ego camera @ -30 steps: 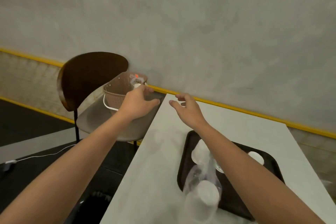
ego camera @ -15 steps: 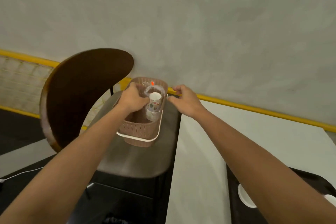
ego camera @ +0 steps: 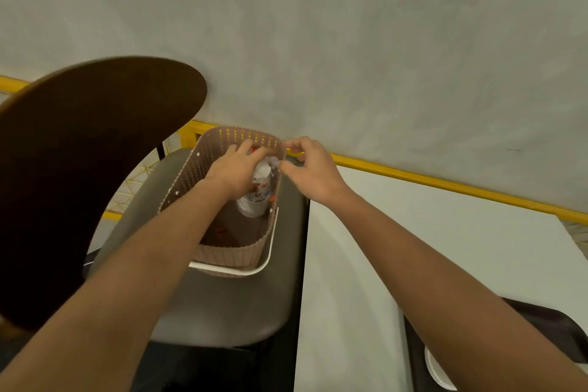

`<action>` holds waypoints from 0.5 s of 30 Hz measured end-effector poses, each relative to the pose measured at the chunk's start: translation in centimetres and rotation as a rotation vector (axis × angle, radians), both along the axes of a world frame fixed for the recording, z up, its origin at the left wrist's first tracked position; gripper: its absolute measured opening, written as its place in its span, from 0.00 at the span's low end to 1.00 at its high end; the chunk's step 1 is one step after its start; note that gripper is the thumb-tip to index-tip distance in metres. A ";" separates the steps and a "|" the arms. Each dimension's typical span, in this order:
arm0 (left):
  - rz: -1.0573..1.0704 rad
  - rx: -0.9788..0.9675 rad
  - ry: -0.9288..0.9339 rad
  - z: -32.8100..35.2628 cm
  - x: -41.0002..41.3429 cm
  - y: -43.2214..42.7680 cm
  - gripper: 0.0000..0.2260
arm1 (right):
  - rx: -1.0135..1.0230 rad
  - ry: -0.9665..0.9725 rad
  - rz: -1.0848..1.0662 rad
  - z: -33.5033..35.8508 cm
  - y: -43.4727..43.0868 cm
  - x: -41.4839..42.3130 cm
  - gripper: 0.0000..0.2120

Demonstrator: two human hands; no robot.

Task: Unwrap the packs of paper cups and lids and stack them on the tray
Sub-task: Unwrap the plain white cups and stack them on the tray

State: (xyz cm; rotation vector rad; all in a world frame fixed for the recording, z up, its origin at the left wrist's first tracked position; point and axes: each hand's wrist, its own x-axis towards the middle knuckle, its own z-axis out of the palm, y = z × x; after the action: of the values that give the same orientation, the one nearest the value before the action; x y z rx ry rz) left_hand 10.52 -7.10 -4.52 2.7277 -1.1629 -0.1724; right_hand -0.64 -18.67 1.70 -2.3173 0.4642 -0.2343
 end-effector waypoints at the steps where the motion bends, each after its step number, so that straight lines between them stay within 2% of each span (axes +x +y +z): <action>1: 0.004 0.024 -0.003 -0.4 0.2 -0.2 0.32 | 0.007 0.005 0.003 -0.1 0.0 0.1 0.19; 4: 0.026 0.074 0.025 -1.4 0.6 -0.4 0.29 | 0.013 0.018 0.013 -0.7 0.0 -0.1 0.19; 10: 0.039 0.053 0.172 -2.3 0.7 -1.0 0.30 | 0.008 0.049 0.015 -1.2 -0.3 -0.7 0.18; 15: 0.035 0.064 0.115 -1.1 0.3 -1.0 0.26 | 0.007 0.065 0.001 -2.0 -0.5 -1.1 0.17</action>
State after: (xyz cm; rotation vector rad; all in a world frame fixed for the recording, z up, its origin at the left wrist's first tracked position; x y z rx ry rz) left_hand 10.87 -8.10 -5.62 2.7497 -1.0959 -0.3630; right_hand -1.69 -19.20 -0.31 -2.3232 0.4951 -0.1571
